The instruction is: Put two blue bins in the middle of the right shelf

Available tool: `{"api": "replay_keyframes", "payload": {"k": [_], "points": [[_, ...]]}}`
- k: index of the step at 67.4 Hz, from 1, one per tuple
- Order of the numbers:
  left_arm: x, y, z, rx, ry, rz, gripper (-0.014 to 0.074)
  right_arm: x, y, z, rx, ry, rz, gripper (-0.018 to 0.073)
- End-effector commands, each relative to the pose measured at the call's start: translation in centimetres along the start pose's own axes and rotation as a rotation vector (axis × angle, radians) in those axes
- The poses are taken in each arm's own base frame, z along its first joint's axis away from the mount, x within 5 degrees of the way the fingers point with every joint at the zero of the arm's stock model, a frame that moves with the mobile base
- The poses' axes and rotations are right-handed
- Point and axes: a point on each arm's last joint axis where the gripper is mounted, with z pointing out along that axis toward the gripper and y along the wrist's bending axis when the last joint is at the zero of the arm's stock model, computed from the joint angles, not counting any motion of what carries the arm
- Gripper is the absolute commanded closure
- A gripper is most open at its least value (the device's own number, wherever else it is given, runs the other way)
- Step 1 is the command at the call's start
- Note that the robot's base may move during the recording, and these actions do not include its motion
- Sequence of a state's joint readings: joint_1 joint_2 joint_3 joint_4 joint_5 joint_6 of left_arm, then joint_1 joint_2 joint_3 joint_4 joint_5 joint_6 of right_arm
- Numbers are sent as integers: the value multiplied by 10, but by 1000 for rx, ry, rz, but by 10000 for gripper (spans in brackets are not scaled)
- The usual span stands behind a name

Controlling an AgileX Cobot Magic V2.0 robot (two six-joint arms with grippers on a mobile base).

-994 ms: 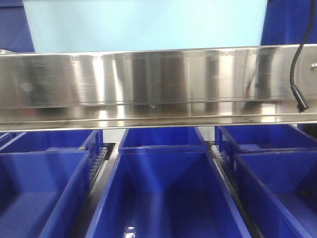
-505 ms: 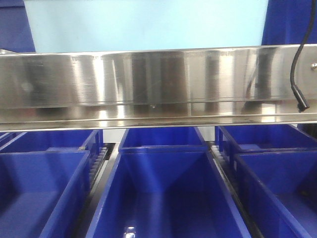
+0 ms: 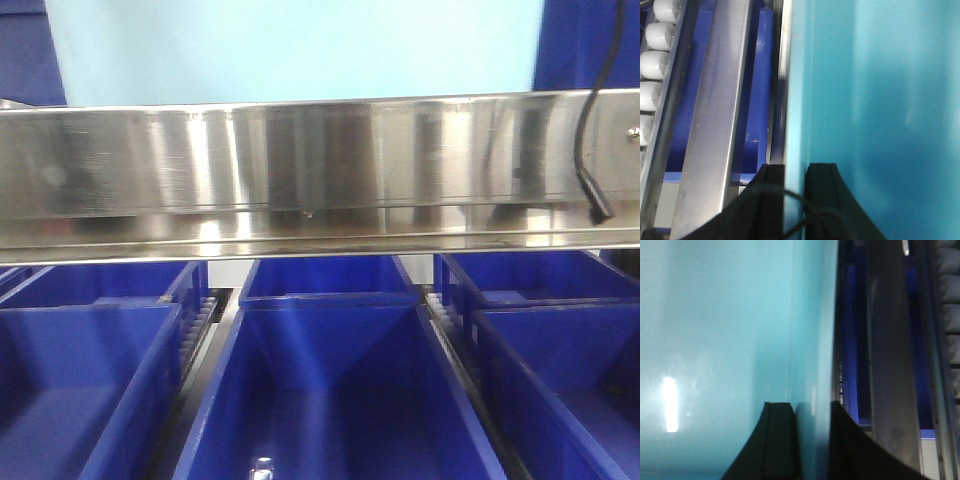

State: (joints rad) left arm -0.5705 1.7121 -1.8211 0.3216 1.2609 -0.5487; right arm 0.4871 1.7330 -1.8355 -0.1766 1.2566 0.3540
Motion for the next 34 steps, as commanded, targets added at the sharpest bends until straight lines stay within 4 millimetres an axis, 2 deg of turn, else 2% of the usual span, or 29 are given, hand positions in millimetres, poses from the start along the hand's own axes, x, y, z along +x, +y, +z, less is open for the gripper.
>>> {"api": "replay_keyframes", "payload": {"k": [1, 17, 34], "points": [[-2, -2, -24, 56, -80, -28, 707, -1, 3, -22, -35, -81, 16, 726], [-2, 9, -46, 54, -141, -36, 707, -4, 1, -42, -32, -145, 13, 726], [0, 20, -71, 65, -198, -50, 707, -15, 4, -74, -47, -263, 6, 726]]}}
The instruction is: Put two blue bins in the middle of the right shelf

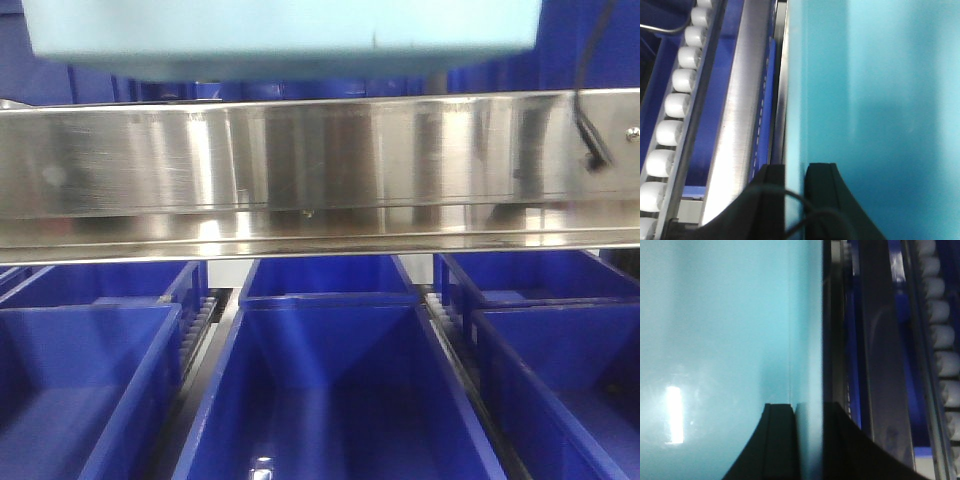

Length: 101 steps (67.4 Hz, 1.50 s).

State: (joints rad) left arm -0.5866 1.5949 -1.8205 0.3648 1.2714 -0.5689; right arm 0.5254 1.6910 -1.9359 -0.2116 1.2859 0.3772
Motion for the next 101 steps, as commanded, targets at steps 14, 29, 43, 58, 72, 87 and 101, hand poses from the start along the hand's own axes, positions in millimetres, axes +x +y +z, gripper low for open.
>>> {"api": "replay_keyframes", "payload": {"k": [14, 29, 43, 58, 72, 87, 101], "points": [[-12, 8, -36, 76, -196, -22, 707, -21, 4, -52, -25, -243, -17, 726], [-22, 10, -51, 110, -342, -12, 707, -26, 2, -64, -21, -292, -11, 726], [-34, 14, -64, 98, -449, 0, 707, -26, 1, -64, -7, -297, -16, 726], [-36, 16, -68, 93, -468, -2, 707, -26, 0, -64, -2, -299, -17, 726], [-36, 16, -68, 93, -468, -2, 707, -27, 0, -64, 4, -301, -19, 726], [-38, 18, -69, 69, -488, 10, 707, -27, -1, -65, 15, -305, -21, 726], [-38, 18, -69, 69, -488, 10, 707, -29, -4, -67, 46, -332, -28, 726]]}}
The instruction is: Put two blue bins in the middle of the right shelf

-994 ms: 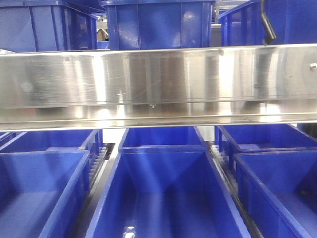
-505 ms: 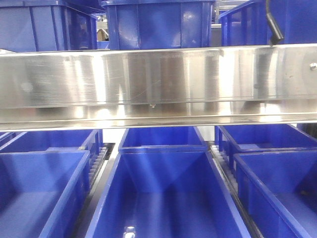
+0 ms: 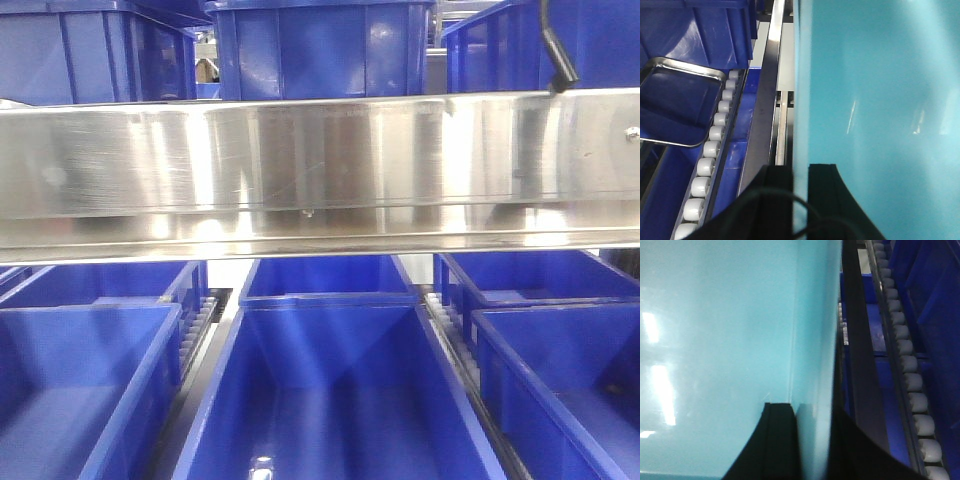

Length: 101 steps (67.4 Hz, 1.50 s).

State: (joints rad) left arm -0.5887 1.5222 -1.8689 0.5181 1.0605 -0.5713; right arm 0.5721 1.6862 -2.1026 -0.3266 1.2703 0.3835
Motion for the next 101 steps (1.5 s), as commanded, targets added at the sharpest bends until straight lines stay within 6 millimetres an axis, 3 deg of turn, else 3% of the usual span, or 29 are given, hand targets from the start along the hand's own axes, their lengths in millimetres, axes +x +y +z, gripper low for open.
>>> {"api": "replay_keyframes", "payload": {"k": [1, 101], "points": [[-16, 3, -18, 30, -131, -5, 707, -11, -8, -17, 30, -119, -14, 726], [-13, 3, -15, 17, -105, -4, 707, -17, -9, -23, 14, -161, 28, 726]]}}
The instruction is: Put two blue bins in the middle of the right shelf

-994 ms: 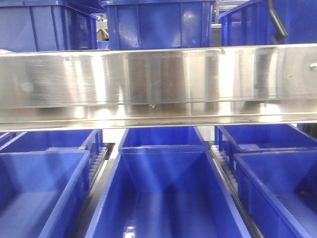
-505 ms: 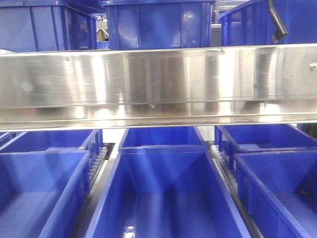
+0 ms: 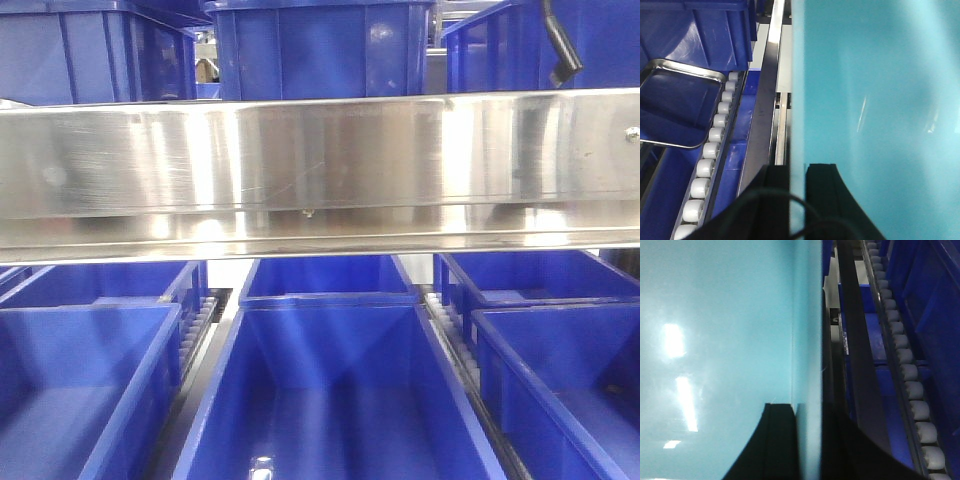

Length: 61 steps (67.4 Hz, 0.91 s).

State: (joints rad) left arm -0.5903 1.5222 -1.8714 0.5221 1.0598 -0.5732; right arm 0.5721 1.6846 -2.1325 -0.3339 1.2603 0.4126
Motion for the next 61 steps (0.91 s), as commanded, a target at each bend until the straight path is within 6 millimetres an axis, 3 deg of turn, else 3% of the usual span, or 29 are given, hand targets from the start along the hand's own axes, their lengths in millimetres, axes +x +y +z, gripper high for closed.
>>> {"api": "replay_keyframes", "payload": {"k": [1, 61], "points": [[-12, 3, -14, 17, -101, -4, 707, -12, -7, -15, 18, -120, -9, 726], [-12, 4, -14, 16, -101, -3, 707, -14, -6, -15, 9, -142, -10, 726]]}}
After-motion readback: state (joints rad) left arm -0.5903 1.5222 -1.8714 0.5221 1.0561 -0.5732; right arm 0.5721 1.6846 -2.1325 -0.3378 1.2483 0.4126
